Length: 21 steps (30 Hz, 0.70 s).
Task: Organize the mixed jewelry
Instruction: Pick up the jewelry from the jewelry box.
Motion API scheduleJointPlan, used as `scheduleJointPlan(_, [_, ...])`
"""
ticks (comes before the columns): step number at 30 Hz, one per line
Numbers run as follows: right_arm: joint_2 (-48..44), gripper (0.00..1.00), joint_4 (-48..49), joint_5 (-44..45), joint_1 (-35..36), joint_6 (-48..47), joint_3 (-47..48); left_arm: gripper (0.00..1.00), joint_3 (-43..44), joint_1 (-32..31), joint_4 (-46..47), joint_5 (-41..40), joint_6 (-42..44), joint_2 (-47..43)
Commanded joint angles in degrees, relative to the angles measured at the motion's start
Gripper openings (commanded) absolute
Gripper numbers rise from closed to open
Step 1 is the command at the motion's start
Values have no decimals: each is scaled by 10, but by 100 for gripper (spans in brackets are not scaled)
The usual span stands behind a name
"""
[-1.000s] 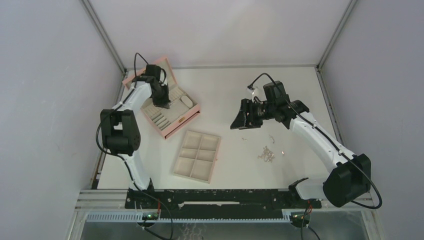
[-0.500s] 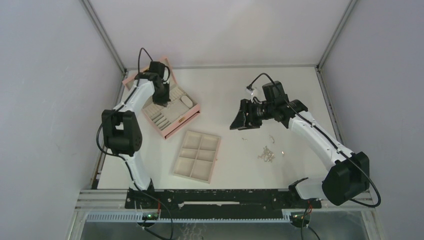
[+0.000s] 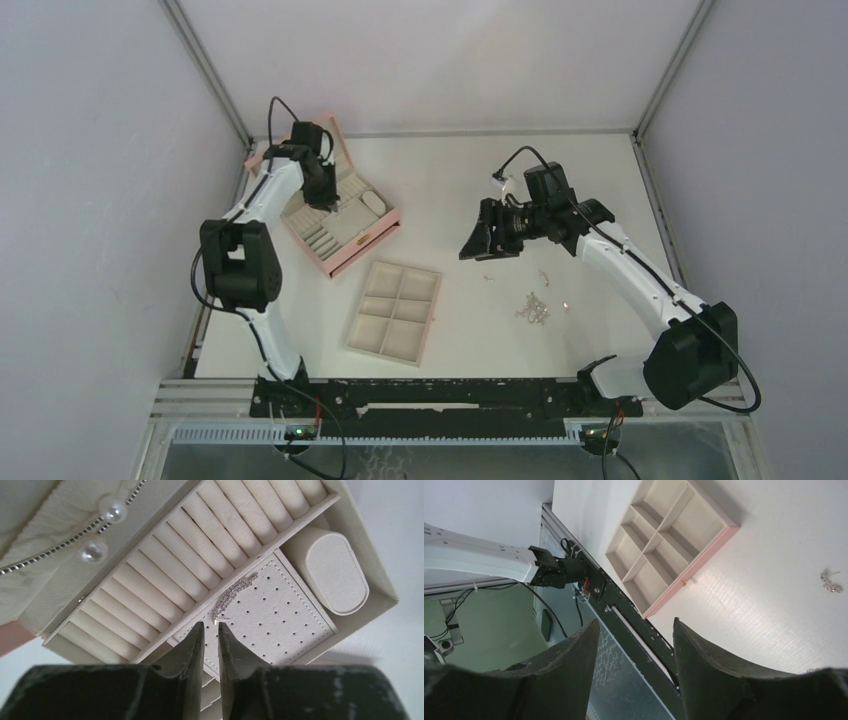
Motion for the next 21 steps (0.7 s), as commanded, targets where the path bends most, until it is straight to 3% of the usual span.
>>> scheduleJointPlan(1, [3, 65, 13, -9, -2, -1, 7, 21, 21, 6, 20, 31, -10, 5])
scheduleJointPlan(14, [4, 64, 8, -10, -2, -4, 8, 21, 27, 7, 18, 33, -9, 29])
scheduleJointPlan(21, [4, 64, 8, -9, -2, -3, 8, 14, 24, 7, 15, 29, -8, 31])
